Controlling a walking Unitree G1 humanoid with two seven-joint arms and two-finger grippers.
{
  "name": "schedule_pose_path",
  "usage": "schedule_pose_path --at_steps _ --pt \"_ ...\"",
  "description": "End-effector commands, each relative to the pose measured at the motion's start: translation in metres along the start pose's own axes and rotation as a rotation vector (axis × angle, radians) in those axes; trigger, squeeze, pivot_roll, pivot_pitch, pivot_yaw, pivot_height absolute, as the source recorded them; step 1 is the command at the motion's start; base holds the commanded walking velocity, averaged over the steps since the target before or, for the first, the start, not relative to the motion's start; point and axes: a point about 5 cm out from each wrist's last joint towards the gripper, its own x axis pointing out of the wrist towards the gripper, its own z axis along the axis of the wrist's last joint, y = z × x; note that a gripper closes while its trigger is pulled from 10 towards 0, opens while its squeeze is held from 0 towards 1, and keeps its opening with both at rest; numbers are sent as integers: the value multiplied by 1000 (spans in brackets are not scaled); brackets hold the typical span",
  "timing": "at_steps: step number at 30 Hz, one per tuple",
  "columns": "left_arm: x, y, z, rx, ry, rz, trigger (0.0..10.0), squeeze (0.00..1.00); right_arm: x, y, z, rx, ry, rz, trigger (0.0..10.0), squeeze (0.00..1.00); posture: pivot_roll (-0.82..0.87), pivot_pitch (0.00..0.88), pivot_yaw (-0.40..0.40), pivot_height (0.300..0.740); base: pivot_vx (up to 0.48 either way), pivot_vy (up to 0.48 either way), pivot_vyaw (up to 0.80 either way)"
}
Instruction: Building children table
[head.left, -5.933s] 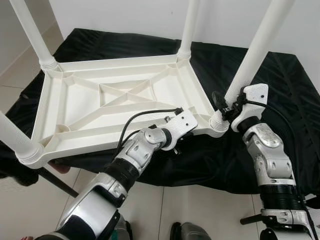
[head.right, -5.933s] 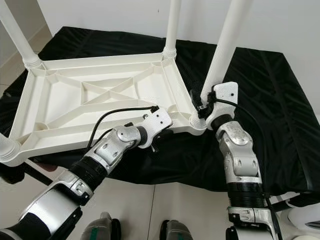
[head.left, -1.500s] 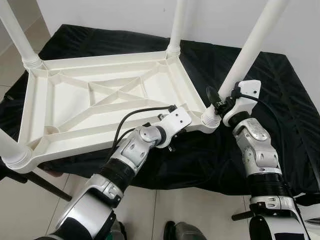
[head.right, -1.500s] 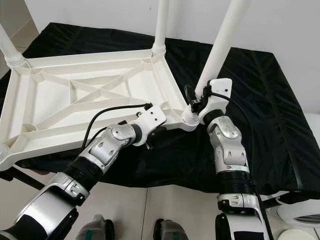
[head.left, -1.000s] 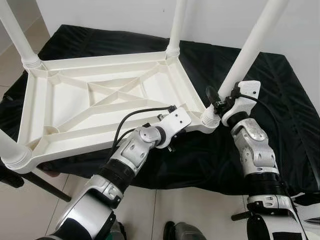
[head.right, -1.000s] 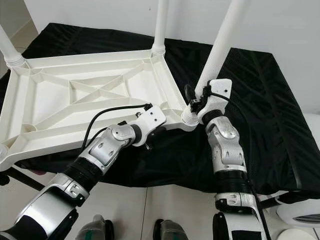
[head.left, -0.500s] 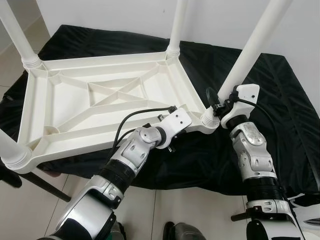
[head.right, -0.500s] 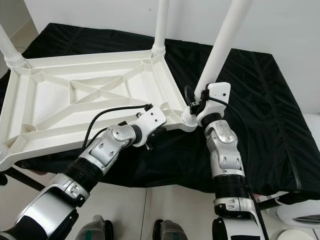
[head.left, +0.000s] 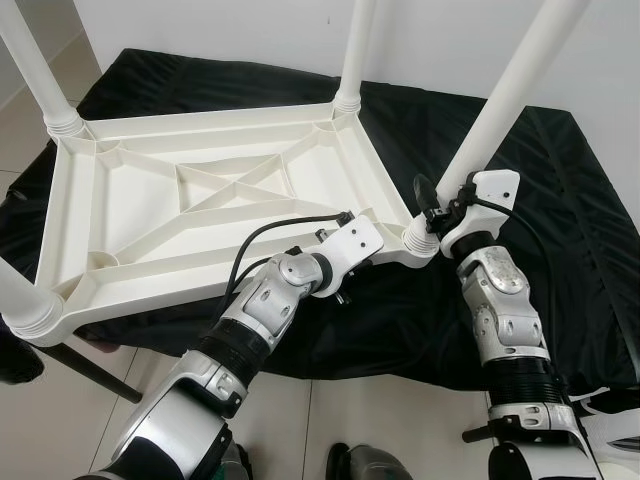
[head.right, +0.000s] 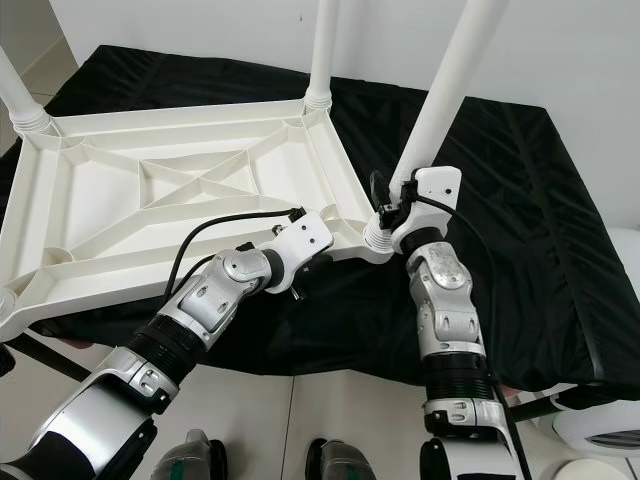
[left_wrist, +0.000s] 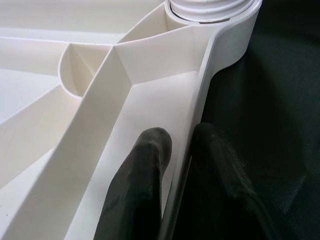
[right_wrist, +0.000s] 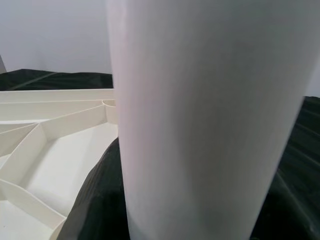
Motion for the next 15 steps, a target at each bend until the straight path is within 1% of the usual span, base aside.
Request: schedule_pose_path --at_steps 1,6,9,15 --pt "0 -2 14 39 -46 8 10000 0 -11 6 -43 51 201 -3 10000 0 16 68 -35 740 0 0 0" --pt "0 -2 14 39 -47 9 10000 0 -11 9 -42 51 193 -10 10000 0 16 68 -36 740 0 0 0" --pt "0 -1 14 40 -48 13 10000 0 -12 16 -37 50 156 -60 10000 0 16 67 -38 740 0 0 0" --pt "0 -1 15 40 -50 14 10000 0 -14 19 -37 70 141 -99 10000 0 16 66 -39 740 0 0 0"
